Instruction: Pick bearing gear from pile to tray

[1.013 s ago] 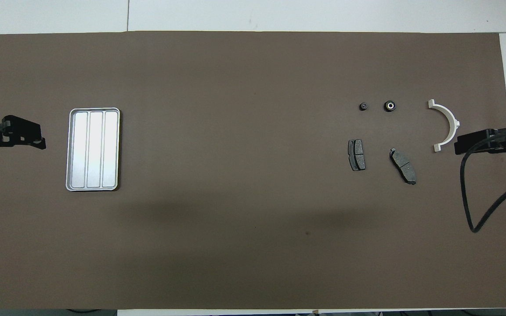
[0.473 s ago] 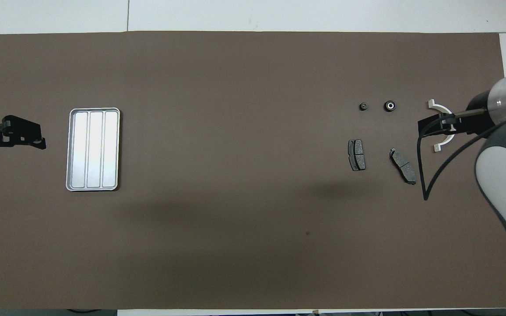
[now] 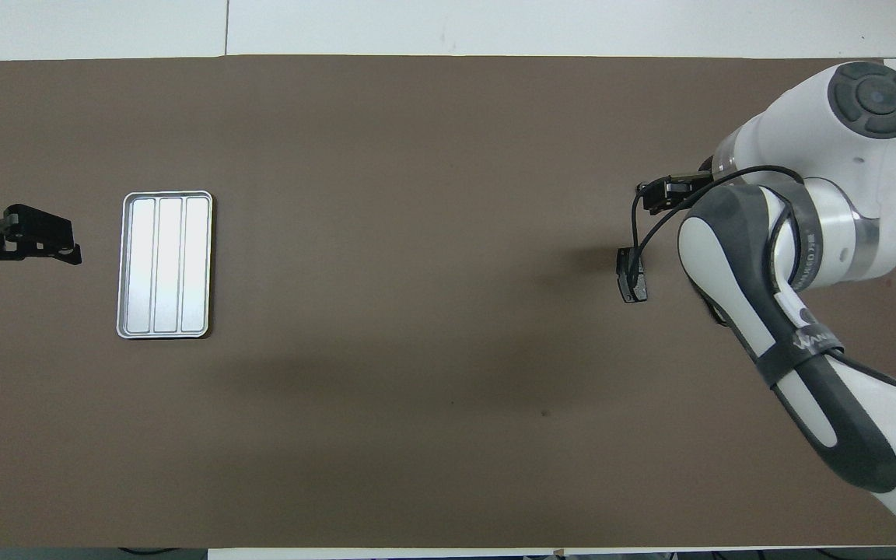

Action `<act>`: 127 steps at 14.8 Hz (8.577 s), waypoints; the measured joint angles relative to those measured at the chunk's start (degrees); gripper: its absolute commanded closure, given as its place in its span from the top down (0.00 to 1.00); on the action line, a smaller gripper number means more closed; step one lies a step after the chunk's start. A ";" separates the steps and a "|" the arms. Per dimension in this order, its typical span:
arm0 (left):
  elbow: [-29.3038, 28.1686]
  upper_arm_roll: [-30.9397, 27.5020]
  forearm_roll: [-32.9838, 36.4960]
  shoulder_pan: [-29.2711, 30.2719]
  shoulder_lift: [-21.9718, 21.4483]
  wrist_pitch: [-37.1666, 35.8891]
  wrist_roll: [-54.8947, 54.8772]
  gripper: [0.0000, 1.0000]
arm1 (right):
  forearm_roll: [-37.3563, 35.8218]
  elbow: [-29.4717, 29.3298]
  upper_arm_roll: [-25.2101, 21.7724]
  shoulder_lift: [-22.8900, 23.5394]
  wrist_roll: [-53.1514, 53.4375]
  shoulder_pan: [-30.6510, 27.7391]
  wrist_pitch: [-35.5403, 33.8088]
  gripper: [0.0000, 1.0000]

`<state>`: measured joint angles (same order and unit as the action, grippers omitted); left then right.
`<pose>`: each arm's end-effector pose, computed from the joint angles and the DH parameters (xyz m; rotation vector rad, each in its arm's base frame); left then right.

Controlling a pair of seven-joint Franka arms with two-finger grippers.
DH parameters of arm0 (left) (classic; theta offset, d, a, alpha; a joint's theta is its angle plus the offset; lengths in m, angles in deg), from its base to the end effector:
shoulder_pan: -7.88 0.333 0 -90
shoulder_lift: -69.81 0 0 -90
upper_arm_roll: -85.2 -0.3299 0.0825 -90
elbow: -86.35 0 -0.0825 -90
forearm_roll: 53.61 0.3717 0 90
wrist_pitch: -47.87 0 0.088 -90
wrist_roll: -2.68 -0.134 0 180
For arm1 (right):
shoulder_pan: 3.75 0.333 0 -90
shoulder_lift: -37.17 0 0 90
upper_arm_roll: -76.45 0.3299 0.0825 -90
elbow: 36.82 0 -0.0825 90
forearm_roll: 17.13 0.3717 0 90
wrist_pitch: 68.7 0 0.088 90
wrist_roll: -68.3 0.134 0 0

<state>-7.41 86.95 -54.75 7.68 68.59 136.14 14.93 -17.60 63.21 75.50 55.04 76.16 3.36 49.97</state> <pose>0.5278 -0.0209 0.5904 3.1168 0.2812 -0.1195 0.6329 0.0685 0.3879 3.1307 -0.0391 0.0233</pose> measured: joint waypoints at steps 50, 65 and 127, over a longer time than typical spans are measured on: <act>0.00 0.00 0.00 0.00 0.00 0.00 0.00 1.00 | -2.01 -16.07 -0.43 17.16 7.09 -0.01 -3.66 0.00; 0.00 0.00 0.00 0.00 0.00 0.00 0.00 1.00 | 3.92 -25.47 1.02 2.28 58.96 28.60 -24.22 0.00; -10.53 1.31 -0.17 -22.17 8.79 24.65 19.75 1.00 | 1.25 -5.19 -0.40 13.51 -8.80 -6.59 11.66 1.00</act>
<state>-17.94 88.26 -54.92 -14.49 77.38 160.80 34.68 -16.35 58.02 75.10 68.55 67.36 -3.23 61.63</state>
